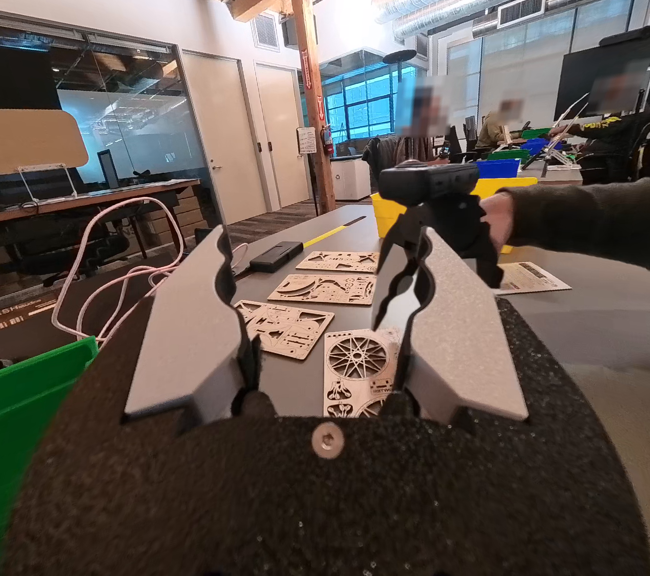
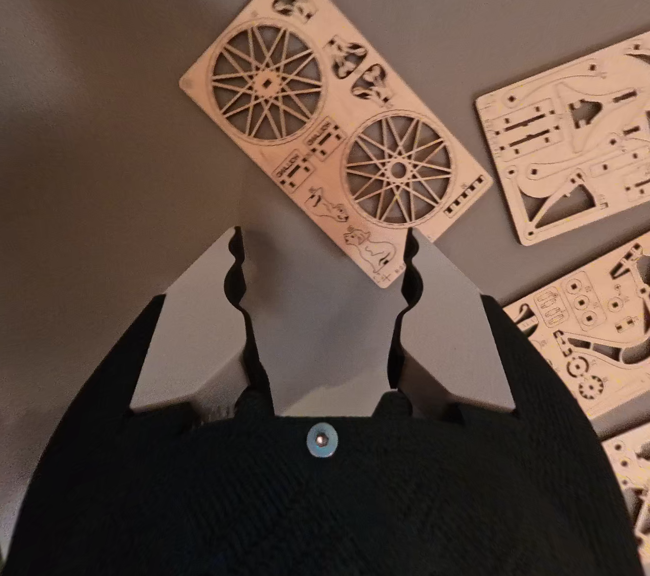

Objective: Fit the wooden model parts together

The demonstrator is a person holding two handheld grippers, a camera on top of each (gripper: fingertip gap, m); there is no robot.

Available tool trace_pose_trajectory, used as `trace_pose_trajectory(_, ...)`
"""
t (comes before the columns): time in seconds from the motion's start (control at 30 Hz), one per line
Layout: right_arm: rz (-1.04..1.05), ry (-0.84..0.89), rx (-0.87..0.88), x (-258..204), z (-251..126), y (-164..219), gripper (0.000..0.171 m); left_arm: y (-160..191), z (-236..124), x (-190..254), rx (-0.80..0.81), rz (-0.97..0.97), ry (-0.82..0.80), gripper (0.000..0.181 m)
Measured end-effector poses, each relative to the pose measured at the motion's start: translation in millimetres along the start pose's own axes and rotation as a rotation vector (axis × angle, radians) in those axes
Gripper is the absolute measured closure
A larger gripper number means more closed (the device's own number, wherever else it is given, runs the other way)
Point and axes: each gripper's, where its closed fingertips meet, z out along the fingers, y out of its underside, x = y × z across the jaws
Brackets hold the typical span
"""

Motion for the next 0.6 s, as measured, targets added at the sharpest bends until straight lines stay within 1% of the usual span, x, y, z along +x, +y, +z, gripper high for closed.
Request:
trace_pose_trajectory(0.03, 0.03, -0.012, 0.016, 3, 1, 0, 0.079, 0, 0, 0, 0.001, 0.001, 0.001, 0.077)
trace_pose_trajectory(0.1, 0.081, -0.031, 0.014, 9, 3, 3, 0.075, 0, 1, 2, -0.002, -0.001, 0.006, 0.078)
trace_pose_trajectory(0.3, 0.074, 0.03, 0.032, 26, 0, 4, 0.077, 0, 1, 3, -0.001, 0.0, 0.012, 0.077)
trace_pose_trajectory(0.43, 0.126, -0.023, 0.028, 25, 2, 6, 0.077, -1, 0, 2, 0.001, -0.005, 0.009, 0.078)
trace_pose_trajectory(0.6, 0.137, -0.099, 0.033, 8, 0, 6, 0.08, -2, 0, 1, 0.004, -0.004, 0.007, 0.077)
